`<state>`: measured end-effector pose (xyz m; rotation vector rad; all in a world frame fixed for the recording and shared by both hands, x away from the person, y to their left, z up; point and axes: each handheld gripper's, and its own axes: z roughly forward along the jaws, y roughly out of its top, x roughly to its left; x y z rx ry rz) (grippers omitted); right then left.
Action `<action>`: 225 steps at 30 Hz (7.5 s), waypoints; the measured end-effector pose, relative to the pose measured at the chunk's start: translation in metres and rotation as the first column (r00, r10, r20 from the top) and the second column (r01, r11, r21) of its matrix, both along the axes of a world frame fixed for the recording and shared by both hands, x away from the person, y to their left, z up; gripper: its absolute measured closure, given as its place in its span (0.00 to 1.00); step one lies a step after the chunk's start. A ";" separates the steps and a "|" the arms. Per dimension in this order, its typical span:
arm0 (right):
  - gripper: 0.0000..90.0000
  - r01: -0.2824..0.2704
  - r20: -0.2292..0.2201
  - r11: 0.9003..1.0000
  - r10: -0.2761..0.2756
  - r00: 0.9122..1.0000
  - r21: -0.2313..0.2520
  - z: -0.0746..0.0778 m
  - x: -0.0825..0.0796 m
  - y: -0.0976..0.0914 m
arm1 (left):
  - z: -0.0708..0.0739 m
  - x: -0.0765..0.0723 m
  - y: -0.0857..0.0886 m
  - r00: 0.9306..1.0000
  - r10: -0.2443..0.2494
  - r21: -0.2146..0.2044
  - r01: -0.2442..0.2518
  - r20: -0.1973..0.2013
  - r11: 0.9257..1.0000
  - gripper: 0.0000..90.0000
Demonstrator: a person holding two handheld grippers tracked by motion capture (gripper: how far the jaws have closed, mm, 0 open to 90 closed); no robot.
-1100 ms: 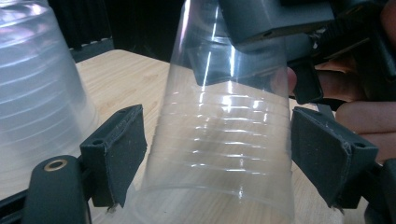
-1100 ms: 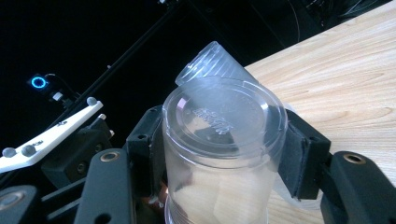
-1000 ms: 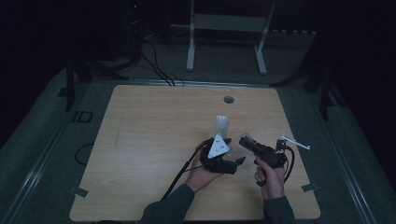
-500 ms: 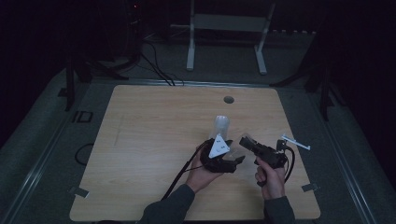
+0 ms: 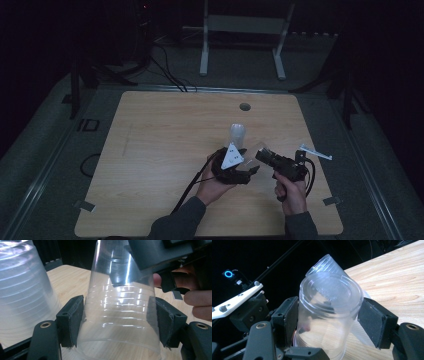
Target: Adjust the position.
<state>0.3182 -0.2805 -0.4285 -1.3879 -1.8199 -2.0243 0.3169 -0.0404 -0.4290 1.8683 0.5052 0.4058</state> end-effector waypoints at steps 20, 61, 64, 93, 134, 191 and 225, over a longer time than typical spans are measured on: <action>0.46 -0.022 0.015 0.997 0.023 1.000 -0.077 -0.001 -0.006 -0.013 | 0.006 0.002 0.014 1.000 0.010 0.006 -0.010 0.013 1.000 0.35; 0.50 -0.026 0.134 0.758 0.149 0.980 -0.652 0.040 -0.002 0.006 | 0.011 0.003 0.029 0.998 -0.054 0.055 0.053 0.011 0.997 0.35; 0.50 -0.048 0.127 0.749 0.174 0.976 -0.661 0.041 0.000 0.006 | 0.011 0.004 0.031 0.998 -0.067 0.058 0.066 0.006 0.996 0.35; 0.46 -0.242 0.001 0.531 0.416 0.909 -0.812 0.046 0.017 0.015 | 0.012 0.006 0.042 0.991 -0.131 0.100 0.130 -0.001 0.986 0.35; 0.45 -0.285 -0.141 0.179 0.560 0.816 -0.942 0.074 0.020 0.042 | 0.003 0.005 0.036 0.984 -0.177 0.216 0.174 -0.007 0.961 0.35; 0.39 -0.371 -0.297 -0.019 0.638 0.711 -0.929 0.064 0.009 0.068 | 0.003 -0.005 0.014 0.952 -0.306 0.438 0.284 -0.021 0.853 0.35; 0.40 -0.404 -0.350 -0.068 0.643 0.682 -0.912 0.046 0.007 0.079 | 0.003 -0.013 0.009 0.942 -0.337 0.460 0.296 0.008 0.837 0.35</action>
